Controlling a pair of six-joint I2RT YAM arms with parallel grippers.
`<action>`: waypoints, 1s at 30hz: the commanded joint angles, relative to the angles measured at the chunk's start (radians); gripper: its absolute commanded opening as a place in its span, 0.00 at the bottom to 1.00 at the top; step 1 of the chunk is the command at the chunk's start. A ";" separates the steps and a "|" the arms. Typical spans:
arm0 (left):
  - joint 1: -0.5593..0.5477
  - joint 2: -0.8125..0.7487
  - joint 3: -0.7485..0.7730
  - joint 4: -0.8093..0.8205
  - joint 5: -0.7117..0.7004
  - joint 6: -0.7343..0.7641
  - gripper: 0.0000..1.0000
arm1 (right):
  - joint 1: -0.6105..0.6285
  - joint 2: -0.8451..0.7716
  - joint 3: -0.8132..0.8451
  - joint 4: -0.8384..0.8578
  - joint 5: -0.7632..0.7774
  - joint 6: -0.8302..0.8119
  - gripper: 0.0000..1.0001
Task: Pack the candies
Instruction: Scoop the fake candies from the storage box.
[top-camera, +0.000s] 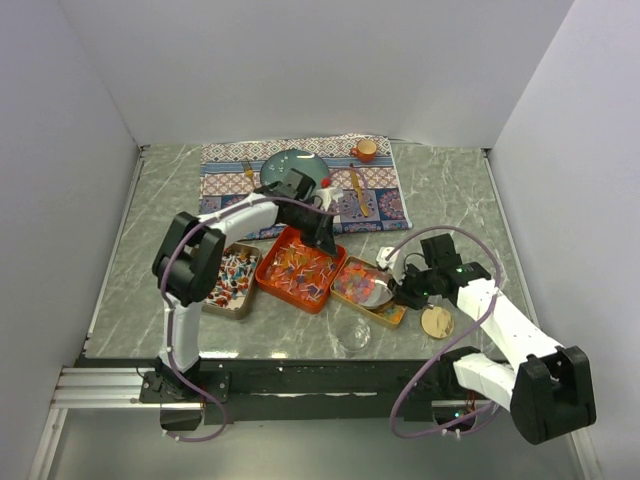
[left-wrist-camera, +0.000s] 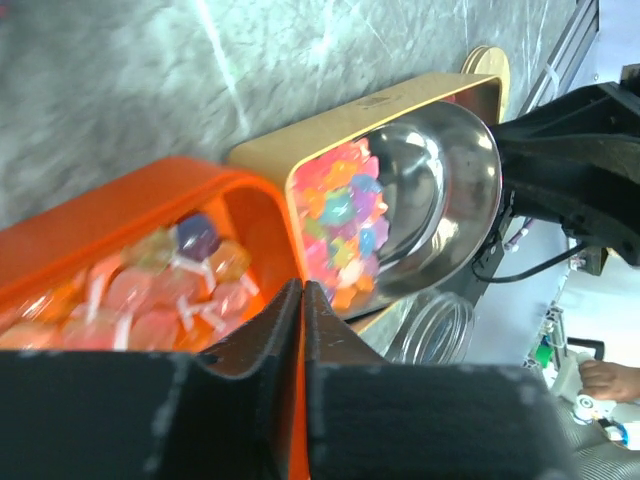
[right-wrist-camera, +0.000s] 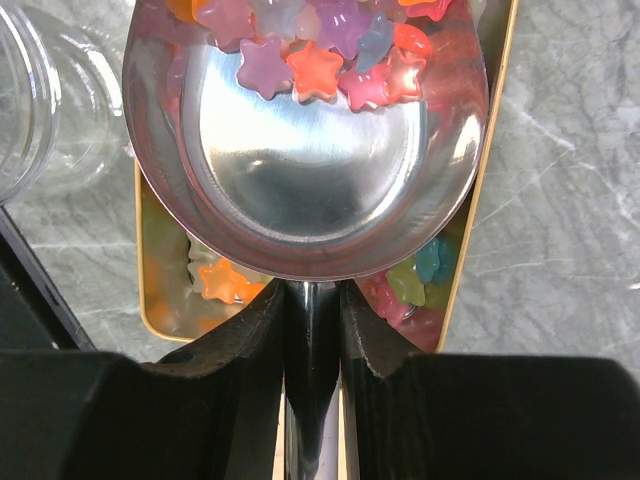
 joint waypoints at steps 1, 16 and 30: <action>-0.039 0.052 0.066 0.069 0.016 -0.073 0.06 | -0.006 0.014 0.065 0.088 0.006 -0.001 0.00; -0.074 0.153 0.115 0.074 -0.016 -0.145 0.01 | -0.009 -0.081 -0.034 0.262 -0.049 0.071 0.00; -0.078 0.188 0.132 0.062 -0.071 -0.136 0.01 | -0.002 -0.218 -0.153 0.271 -0.019 -0.115 0.00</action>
